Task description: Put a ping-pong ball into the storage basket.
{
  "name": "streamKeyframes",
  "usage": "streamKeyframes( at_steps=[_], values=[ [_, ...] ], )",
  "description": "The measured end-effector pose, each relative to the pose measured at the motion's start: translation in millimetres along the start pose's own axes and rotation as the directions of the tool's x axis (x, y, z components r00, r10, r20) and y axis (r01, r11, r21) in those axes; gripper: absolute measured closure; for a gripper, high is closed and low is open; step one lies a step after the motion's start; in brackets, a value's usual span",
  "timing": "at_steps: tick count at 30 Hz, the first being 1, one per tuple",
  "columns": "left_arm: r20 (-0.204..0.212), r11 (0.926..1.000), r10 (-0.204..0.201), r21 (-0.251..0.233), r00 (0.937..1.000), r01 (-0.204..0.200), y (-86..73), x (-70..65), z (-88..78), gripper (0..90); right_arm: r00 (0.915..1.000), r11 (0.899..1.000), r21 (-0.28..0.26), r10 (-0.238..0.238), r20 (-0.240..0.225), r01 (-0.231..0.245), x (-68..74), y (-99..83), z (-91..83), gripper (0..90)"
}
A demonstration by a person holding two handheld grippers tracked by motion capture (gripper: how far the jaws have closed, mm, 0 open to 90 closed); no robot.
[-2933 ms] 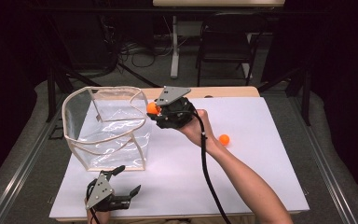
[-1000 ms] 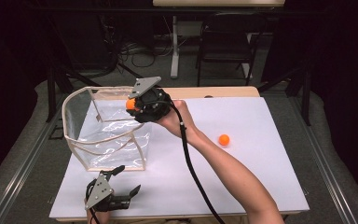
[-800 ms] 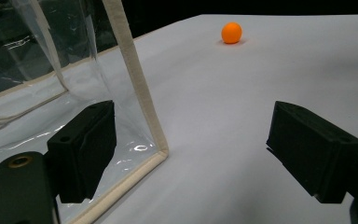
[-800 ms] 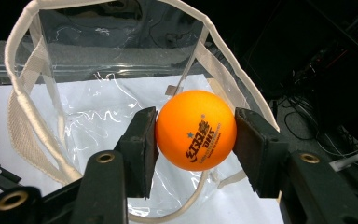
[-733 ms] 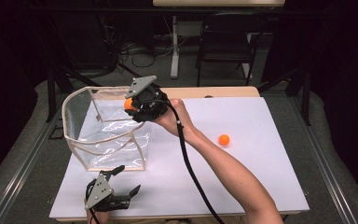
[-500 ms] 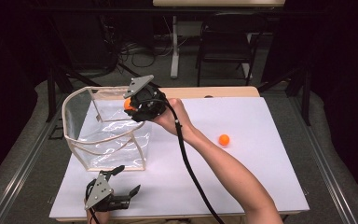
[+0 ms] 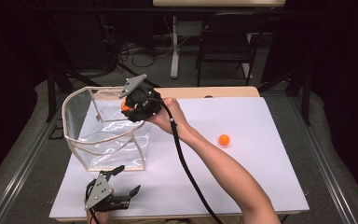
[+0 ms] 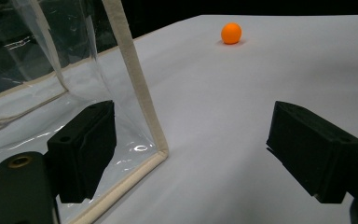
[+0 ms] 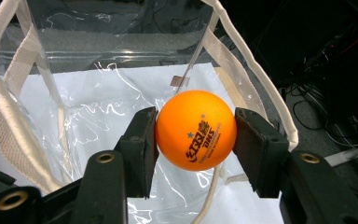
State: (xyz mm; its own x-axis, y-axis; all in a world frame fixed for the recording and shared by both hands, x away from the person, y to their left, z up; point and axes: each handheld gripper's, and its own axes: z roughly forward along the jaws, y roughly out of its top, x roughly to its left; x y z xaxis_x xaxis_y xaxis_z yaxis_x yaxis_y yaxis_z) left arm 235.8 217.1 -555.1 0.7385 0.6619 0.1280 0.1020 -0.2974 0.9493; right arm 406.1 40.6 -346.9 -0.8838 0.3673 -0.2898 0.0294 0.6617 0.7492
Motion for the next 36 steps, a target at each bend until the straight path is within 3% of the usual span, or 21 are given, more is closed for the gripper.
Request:
streamKeyframes(
  at_steps=[36],
  values=[
    [-0.001, 1.0000, -0.001, -0.002, 1.0000, 0.001, 0.1, 1.0, -0.6, 15.7, 0.9994, 0.994, 0.102, -0.024, -0.025, 0.026, 3.3, 4.8, 23.5, 50.8]
  ],
)
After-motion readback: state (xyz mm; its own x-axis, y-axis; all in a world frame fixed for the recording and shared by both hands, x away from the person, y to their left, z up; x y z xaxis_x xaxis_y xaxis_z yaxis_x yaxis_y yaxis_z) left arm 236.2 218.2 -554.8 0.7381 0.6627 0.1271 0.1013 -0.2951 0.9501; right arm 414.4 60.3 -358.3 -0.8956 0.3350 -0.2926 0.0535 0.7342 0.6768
